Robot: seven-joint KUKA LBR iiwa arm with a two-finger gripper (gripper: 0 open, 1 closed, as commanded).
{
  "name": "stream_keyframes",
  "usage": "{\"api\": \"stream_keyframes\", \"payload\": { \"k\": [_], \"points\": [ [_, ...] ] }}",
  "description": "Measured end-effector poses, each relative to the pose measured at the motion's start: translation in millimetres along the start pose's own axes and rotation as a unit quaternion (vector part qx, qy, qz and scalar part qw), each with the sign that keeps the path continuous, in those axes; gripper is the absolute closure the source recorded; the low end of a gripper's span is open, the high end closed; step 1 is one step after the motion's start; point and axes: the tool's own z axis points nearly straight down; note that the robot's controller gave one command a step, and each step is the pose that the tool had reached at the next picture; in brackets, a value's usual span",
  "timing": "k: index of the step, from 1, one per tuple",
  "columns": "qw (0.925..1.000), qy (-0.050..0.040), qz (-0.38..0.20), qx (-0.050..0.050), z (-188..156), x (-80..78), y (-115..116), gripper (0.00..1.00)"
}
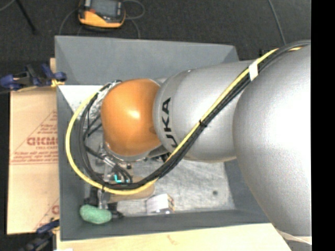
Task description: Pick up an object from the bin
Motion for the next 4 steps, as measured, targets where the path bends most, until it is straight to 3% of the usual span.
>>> {"api": "stream_keyframes", "payload": {
  "k": [1,2,3,4],
  "points": [
    [1.0000,-0.0037,0.002,-0.001,-4,-2.3,-1,0.00],
    [0.9998,-0.0069,-0.021,-0.001,57,-24.5,-12,0.00],
    [0.9997,-0.0048,-0.026,-0.002,102,-30.9,-36,0.00],
    [0.9839,-0.0106,-0.178,-0.002,99,-2.4,-64,1.00]
  ]
}}
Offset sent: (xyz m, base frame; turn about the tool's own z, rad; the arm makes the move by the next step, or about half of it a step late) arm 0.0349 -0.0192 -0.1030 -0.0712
